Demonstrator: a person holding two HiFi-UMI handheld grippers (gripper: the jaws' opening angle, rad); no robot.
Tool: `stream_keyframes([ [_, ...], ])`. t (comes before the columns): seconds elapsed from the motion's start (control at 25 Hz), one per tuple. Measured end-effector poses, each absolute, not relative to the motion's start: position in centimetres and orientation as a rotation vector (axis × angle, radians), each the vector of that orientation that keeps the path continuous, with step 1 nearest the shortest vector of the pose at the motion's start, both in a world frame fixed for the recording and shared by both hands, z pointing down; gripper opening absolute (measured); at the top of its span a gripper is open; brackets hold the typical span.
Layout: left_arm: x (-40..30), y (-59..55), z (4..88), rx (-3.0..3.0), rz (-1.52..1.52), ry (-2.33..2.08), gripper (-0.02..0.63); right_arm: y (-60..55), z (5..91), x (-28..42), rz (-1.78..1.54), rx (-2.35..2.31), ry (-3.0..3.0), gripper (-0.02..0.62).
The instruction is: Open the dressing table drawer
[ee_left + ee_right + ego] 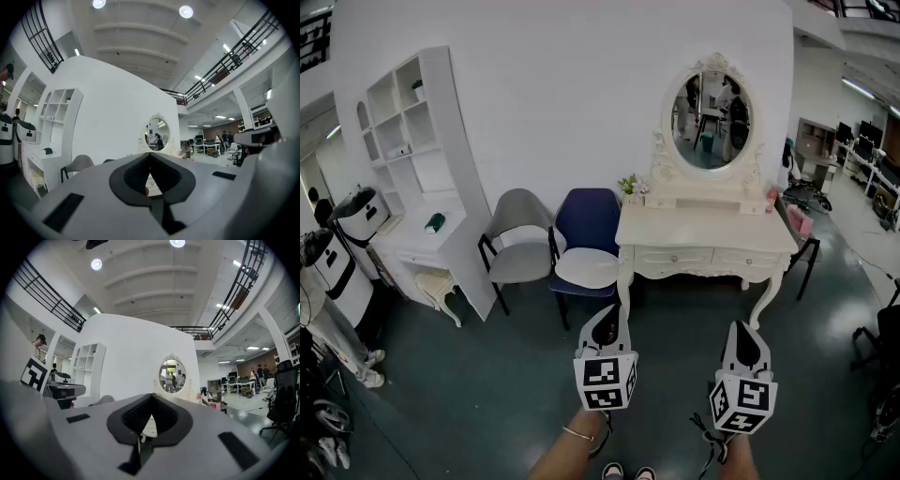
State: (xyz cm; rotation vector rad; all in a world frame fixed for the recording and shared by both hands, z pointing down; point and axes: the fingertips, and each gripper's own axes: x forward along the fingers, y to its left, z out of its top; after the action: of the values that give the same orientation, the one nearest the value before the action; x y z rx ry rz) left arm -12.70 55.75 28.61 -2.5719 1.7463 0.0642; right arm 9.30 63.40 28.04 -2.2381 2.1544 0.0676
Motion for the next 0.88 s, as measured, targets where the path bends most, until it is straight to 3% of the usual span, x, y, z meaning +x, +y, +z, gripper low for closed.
stream_keyframes([
  [0.76, -13.4, 56.0, 29.5, -2.598, 0.091, 1.751, 0.006, 63.9, 29.0, 9.0, 0.013, -2.257, 2.138, 0.011],
  [0.88, -14.0, 55.7, 29.7, -2.597, 0.083, 1.753, 0.006, 63.6, 29.1, 8.6, -0.006, -2.246, 2.135, 0.094],
])
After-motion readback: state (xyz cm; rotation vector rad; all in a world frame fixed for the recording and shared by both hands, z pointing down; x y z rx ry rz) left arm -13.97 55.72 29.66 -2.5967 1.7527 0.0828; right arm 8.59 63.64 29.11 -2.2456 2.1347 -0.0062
